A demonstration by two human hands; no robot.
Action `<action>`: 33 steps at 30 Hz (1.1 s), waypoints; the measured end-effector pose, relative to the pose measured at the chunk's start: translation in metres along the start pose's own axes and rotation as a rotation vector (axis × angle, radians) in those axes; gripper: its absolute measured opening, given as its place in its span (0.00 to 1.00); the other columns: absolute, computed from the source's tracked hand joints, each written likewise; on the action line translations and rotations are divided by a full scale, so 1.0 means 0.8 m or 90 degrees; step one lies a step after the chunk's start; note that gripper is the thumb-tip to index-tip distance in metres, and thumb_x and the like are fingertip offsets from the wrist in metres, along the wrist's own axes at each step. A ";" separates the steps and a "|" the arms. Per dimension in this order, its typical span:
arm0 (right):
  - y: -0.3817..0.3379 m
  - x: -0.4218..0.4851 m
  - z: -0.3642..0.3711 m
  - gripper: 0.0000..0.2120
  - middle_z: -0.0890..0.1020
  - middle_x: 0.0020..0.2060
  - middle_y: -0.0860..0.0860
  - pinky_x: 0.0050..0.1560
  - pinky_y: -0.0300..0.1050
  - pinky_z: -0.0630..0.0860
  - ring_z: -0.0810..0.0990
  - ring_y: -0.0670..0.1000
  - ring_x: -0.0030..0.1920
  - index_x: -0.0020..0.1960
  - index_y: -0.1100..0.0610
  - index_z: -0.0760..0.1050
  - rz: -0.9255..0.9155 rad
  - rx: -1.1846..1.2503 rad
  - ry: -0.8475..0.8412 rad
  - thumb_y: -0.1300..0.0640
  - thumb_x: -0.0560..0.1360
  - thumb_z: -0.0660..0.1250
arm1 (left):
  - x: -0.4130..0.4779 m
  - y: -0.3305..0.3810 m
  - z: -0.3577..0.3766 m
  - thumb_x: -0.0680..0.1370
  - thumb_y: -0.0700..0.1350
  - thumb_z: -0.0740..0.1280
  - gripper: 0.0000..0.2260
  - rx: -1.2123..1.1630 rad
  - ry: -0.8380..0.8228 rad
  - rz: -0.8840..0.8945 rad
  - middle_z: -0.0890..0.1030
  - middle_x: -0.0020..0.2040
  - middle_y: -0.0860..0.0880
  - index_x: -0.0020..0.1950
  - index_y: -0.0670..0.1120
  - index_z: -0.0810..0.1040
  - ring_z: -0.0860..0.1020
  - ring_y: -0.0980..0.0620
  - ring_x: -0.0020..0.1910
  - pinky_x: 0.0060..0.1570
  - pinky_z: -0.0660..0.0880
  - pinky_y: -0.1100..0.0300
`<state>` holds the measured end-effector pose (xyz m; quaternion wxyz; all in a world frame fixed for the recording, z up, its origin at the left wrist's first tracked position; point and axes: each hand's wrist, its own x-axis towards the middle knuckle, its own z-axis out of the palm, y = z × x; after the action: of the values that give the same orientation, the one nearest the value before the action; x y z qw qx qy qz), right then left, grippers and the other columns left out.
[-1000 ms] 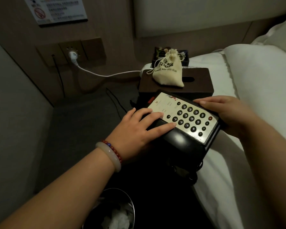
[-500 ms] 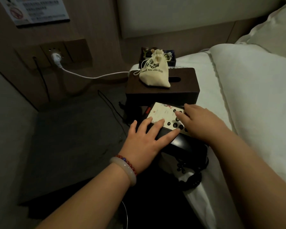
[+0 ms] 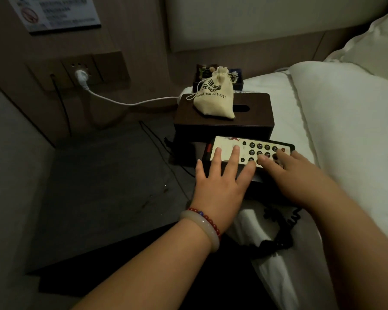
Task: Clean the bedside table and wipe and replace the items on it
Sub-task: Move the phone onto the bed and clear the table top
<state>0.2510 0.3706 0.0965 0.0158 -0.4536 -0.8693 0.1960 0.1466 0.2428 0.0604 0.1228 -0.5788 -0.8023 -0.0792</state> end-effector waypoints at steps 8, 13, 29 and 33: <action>-0.003 0.002 0.016 0.31 0.70 0.62 0.53 0.49 0.50 0.69 0.72 0.58 0.60 0.67 0.51 0.68 0.017 0.011 0.127 0.33 0.75 0.46 | 0.007 -0.025 0.004 0.67 0.58 0.74 0.39 -0.120 0.022 -0.026 0.66 0.71 0.41 0.74 0.55 0.62 0.60 0.38 0.73 0.65 0.64 0.34; -0.005 -0.002 0.016 0.26 0.74 0.57 0.52 0.43 0.46 0.64 0.73 0.55 0.57 0.64 0.53 0.71 0.007 0.017 0.179 0.37 0.77 0.51 | 0.008 -0.042 -0.005 0.73 0.67 0.62 0.38 -0.289 -0.135 -0.175 0.42 0.78 0.50 0.76 0.62 0.46 0.45 0.42 0.76 0.73 0.50 0.49; -0.002 -0.005 0.013 0.26 0.65 0.72 0.49 0.61 0.50 0.67 0.65 0.55 0.70 0.72 0.47 0.64 -0.017 0.038 0.175 0.38 0.77 0.53 | 0.010 -0.045 -0.004 0.78 0.59 0.59 0.26 -0.441 -0.127 -0.142 0.47 0.78 0.51 0.76 0.60 0.56 0.49 0.46 0.76 0.72 0.52 0.54; 0.003 -0.007 0.009 0.34 0.53 0.76 0.52 0.67 0.58 0.63 0.56 0.58 0.74 0.75 0.39 0.50 0.060 0.038 0.106 0.29 0.73 0.50 | 0.008 -0.048 -0.005 0.77 0.58 0.64 0.30 -0.550 -0.108 -0.215 0.47 0.78 0.50 0.75 0.62 0.54 0.50 0.52 0.76 0.67 0.50 0.65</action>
<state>0.2549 0.3654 0.0899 0.0920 -0.5081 -0.8363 0.1842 0.1090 0.2352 0.0662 -0.2103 -0.4427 -0.7858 -0.3773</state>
